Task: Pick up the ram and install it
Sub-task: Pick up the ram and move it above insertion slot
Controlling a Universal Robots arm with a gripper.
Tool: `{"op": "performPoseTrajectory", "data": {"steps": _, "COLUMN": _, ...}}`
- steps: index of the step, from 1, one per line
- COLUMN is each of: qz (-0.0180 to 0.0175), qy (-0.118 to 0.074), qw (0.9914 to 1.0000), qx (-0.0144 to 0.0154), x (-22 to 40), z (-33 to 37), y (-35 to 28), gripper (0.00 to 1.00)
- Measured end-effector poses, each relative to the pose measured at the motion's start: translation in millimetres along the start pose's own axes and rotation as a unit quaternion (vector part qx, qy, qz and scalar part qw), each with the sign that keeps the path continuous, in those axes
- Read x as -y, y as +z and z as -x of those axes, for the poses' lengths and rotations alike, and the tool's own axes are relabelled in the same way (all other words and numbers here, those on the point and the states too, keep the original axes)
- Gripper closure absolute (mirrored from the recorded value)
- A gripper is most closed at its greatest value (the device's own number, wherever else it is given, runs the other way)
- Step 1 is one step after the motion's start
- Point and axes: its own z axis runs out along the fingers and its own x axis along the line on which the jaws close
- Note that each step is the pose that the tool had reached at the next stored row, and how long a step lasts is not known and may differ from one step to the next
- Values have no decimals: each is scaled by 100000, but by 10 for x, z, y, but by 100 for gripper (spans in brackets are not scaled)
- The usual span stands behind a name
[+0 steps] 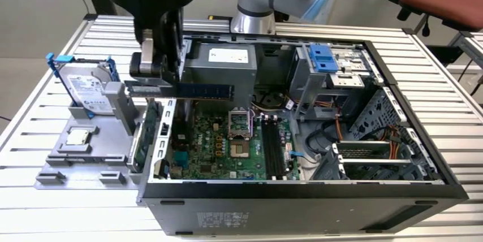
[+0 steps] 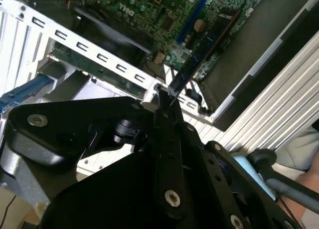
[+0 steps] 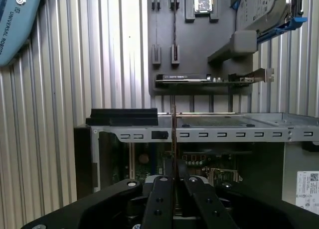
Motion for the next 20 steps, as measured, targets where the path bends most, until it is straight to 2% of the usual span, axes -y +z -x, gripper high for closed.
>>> {"op": "performPoseTrajectory", "data": {"steps": 7, "qz": -2, "qy": 412, "qw": 99999, "qx": 2, "x": 181, "z": 7, "y": -3, "gripper": 100}}
{"op": "performPoseTrajectory", "data": {"steps": 20, "qz": -30, "qy": 2368, "qw": 99972, "qx": 35, "x": 420, "z": 23, "y": -6, "gripper": 100}}
